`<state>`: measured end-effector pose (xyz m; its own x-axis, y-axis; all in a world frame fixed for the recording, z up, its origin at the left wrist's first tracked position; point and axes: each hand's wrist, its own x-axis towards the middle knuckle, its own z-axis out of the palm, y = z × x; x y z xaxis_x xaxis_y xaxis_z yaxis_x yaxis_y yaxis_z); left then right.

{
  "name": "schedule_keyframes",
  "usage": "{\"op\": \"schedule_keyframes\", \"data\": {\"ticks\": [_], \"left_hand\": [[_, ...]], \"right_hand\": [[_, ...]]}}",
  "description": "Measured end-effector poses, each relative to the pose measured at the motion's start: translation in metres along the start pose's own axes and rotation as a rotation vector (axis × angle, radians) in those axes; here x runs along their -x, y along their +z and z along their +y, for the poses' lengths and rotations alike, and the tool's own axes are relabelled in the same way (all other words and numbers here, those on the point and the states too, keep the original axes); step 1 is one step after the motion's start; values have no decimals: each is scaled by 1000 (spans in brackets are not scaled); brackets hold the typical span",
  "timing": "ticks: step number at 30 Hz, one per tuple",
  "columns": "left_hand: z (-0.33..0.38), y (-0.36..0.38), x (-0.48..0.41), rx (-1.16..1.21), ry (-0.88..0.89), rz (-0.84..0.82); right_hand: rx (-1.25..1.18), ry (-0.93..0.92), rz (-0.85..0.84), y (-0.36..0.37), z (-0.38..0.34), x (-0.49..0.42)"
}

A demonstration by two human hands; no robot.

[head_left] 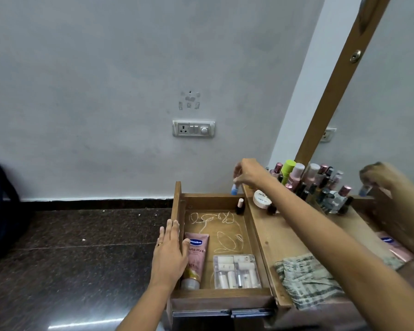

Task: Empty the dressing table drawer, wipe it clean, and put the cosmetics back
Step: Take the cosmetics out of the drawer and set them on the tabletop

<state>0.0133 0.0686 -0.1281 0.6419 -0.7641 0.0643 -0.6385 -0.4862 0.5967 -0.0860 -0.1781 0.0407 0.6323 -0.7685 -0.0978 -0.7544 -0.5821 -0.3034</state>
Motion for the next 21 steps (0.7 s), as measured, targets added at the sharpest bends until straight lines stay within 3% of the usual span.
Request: {"op": "schedule_keyframes", "data": {"ticks": [11,21], "left_hand": [[0,0,-1,-9,-7,9],[-1,2,-2,-14,-18,12]], "right_hand": [[194,105,177,-9,41,8],[307,111,181,-7,37,6]]}}
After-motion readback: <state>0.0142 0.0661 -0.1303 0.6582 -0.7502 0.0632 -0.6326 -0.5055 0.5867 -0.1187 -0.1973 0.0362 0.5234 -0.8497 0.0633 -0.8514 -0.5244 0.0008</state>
